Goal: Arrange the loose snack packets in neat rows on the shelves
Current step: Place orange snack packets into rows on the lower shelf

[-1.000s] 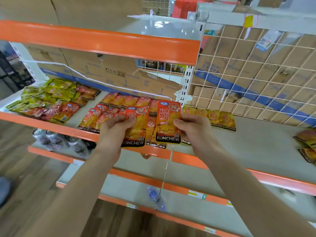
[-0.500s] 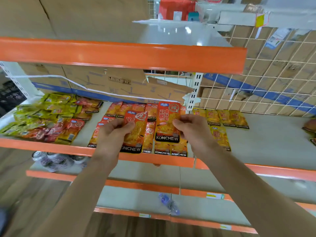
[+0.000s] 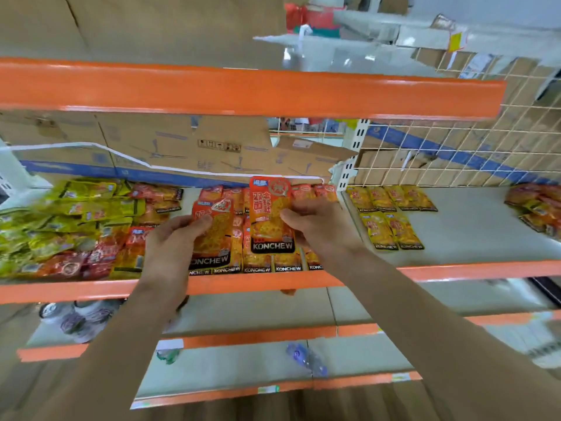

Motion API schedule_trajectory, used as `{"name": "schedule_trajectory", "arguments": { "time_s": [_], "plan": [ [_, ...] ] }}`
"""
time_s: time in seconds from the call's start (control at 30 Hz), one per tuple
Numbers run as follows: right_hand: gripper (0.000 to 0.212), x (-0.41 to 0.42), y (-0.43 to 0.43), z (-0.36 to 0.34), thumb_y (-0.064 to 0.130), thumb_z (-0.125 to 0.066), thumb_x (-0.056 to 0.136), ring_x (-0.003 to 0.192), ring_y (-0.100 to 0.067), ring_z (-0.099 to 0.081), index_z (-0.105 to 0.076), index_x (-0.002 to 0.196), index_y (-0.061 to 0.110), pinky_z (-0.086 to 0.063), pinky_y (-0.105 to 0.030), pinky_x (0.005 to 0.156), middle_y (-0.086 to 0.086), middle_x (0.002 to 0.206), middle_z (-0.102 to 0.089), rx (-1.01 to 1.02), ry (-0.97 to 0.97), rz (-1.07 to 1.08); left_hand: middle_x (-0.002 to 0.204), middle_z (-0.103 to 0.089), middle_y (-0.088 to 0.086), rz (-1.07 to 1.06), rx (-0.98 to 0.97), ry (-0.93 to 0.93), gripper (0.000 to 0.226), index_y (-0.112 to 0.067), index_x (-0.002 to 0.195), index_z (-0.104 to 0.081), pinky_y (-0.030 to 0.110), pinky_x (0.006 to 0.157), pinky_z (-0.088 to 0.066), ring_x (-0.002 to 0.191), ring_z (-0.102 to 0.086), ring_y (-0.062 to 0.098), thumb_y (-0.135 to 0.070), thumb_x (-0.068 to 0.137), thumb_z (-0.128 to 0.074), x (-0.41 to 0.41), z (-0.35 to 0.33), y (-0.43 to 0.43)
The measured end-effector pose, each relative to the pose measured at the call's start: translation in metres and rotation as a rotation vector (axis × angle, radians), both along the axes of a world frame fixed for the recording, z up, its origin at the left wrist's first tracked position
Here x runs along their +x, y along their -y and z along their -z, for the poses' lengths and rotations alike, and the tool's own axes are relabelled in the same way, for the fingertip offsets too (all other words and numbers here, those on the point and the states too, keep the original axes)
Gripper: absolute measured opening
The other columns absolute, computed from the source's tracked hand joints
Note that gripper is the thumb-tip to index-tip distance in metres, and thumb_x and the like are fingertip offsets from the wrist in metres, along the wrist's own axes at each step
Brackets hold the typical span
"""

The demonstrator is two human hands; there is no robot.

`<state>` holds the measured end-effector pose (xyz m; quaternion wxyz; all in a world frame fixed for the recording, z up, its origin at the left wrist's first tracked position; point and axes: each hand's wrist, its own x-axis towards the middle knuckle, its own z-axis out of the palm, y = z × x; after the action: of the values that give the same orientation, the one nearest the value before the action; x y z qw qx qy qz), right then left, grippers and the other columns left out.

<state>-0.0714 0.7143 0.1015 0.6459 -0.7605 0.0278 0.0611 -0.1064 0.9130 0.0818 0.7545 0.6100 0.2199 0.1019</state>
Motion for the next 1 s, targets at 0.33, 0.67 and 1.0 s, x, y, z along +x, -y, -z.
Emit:
{"name": "schedule_trajectory", "arguments": {
  "time_s": [0.33,0.67,1.0],
  "plan": [
    [0.020,0.046,-0.030,0.044,0.012,-0.067,0.092,0.094,-0.031,-0.068,-0.068,0.073,0.018,-0.059,-0.044,0.085,-0.005,0.093,-0.070,-0.071,-0.120,0.088,0.064,-0.065,-0.019,-0.048,0.058,0.025,0.024,-0.027,0.065,-0.069,0.044,0.103,-0.048,0.094,-0.066,0.020,-0.023,0.089,-0.072,0.051,0.042,-0.032],
    [0.010,0.105,-0.044,0.086,0.008,-0.072,0.089,0.081,-0.023,-0.069,-0.076,0.089,0.017,-0.060,-0.040,0.083,-0.002,0.082,-0.072,-0.129,-0.083,0.114,0.061,-0.070,-0.016,-0.009,0.269,0.015,0.032,-0.043,0.060,-0.073,0.042,0.086,-0.056,0.078,-0.070,0.020,-0.021,0.082,-0.079,0.122,0.089,-0.057],
    [0.018,0.161,-0.059,0.095,0.006,-0.070,0.088,0.071,-0.014,-0.067,-0.070,0.103,0.016,-0.053,-0.021,0.060,-0.002,0.084,-0.070,-0.215,-0.006,0.139,0.084,-0.078,0.006,0.155,0.237,-0.097,0.032,-0.014,0.084,-0.078,0.049,0.087,-0.059,0.082,-0.075,0.029,-0.026,0.055,-0.086,0.192,0.096,-0.080]
  ]
}}
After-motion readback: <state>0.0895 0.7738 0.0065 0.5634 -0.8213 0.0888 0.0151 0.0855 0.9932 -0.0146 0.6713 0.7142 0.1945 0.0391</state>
